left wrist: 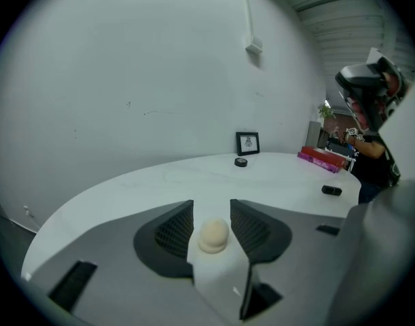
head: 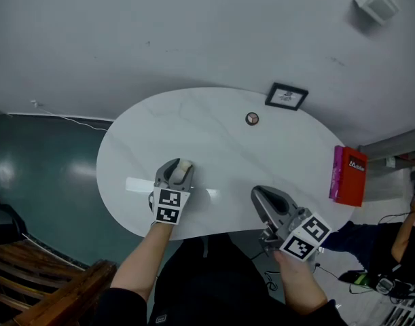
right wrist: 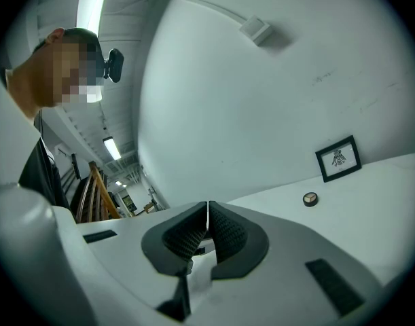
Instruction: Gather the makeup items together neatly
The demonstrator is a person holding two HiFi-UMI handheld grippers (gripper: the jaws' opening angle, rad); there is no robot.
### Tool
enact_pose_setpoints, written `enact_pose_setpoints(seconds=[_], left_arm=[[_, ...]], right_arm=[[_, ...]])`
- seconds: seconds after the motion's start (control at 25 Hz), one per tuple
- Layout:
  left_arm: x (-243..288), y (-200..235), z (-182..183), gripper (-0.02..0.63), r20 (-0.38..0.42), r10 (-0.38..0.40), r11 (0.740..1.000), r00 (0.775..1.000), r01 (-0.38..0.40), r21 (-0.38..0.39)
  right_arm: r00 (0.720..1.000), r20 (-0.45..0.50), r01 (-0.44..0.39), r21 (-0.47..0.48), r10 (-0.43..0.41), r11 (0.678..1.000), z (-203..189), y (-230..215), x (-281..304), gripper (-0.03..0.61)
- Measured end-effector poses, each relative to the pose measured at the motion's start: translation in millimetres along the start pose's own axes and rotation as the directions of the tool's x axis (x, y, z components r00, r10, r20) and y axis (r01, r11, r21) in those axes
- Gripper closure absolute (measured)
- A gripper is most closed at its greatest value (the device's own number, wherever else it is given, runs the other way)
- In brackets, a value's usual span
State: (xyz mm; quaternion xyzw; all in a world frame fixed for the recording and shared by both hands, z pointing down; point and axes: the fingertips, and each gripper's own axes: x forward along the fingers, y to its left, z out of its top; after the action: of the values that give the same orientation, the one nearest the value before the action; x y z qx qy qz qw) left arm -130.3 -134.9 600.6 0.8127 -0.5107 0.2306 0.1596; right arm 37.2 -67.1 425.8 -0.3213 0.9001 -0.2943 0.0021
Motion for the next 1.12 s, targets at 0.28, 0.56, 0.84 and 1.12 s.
enact_pose_setpoints(seconds=[0.28,0.56,0.84,1.12], left_arm=[[-56.1,-9.8,50.6,0.455,0.124,-0.016,0.998,0.992,0.023,-0.053],[-126.5,-19.0,106.5,0.551,0.253,-0.073,0.996,0.965,0.085,-0.035],[-173.8,-24.8,131.9,0.579,0.311,-0.111,0.993,0.944,0.119,-0.007],[-180.9,-43.1,136.9,0.586,0.303,-0.126,0.991,0.945,0.135,-0.008]], right_arm=[[0.997,0.076,0.029,-0.051,-0.025,0.998,34.4,13.3,-12.9,0.543],[0.986,0.156,0.074,-0.093,-0.059,0.993,55.6,32.0,-30.9,0.543],[0.972,0.206,0.134,-0.109,-0.110,0.985,55.5,44.4,-52.1,0.543],[0.964,0.229,0.165,-0.137,-0.131,0.977,57.1,33.2,-80.8,0.541]])
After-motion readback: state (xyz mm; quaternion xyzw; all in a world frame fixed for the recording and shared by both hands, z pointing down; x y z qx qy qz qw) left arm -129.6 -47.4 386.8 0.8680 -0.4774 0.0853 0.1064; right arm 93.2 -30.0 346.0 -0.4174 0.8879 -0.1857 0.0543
